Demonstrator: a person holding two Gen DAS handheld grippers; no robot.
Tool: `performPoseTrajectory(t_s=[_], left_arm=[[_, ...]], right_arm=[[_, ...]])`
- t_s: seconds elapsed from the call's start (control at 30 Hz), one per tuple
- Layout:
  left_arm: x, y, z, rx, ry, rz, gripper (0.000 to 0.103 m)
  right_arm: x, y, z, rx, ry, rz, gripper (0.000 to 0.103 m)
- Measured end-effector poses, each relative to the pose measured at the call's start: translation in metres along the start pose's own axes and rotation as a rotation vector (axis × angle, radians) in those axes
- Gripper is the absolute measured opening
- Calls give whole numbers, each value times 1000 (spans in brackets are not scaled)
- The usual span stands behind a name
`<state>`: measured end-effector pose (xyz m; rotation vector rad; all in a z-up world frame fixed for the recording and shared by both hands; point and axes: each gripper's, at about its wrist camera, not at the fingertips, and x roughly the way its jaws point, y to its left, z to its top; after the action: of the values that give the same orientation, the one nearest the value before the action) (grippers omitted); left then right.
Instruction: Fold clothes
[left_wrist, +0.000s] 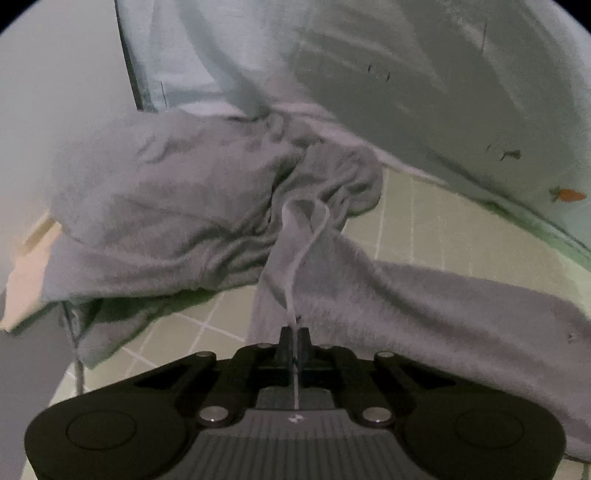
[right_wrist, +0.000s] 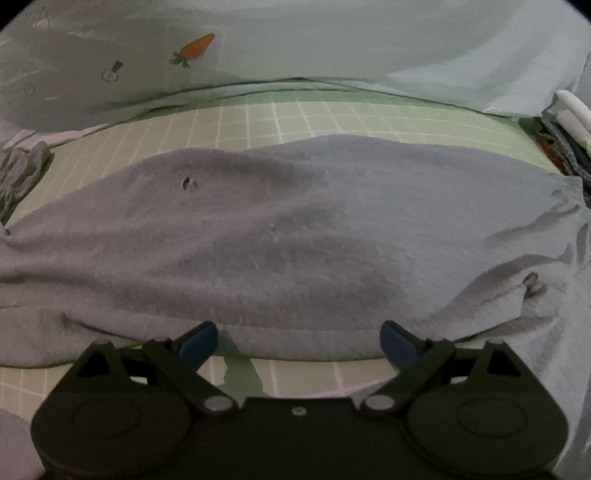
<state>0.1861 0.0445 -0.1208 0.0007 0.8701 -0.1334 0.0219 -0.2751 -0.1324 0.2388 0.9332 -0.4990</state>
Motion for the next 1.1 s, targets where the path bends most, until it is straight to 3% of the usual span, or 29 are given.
performPoseTrajectory(t_s=[0.27, 0.4, 0.5, 0.67, 0.73, 0.97, 1.1], left_arm=[[-74, 19, 3, -39, -112, -96, 2], [-99, 35, -16, -59, -107, -95, 2], [-98, 46, -40, -55, -58, -45, 2], [-72, 59, -76, -95, 108, 10, 3], [-67, 59, -81, -100, 140, 28, 8], [-64, 60, -65, -102, 87, 28, 39], [-47, 56, -48, -89, 77, 7, 44]], right_arm=[[-22, -9, -11, 18, -42, 2, 95], [-31, -17, -21, 35, -49, 2, 95], [-34, -24, -28, 51, -43, 0, 95], [-35, -30, -33, 73, -28, -8, 95], [-36, -30, -32, 74, -27, -12, 95], [-34, -26, -28, 70, -26, -18, 95], [-30, -22, -25, 65, -13, -25, 95]])
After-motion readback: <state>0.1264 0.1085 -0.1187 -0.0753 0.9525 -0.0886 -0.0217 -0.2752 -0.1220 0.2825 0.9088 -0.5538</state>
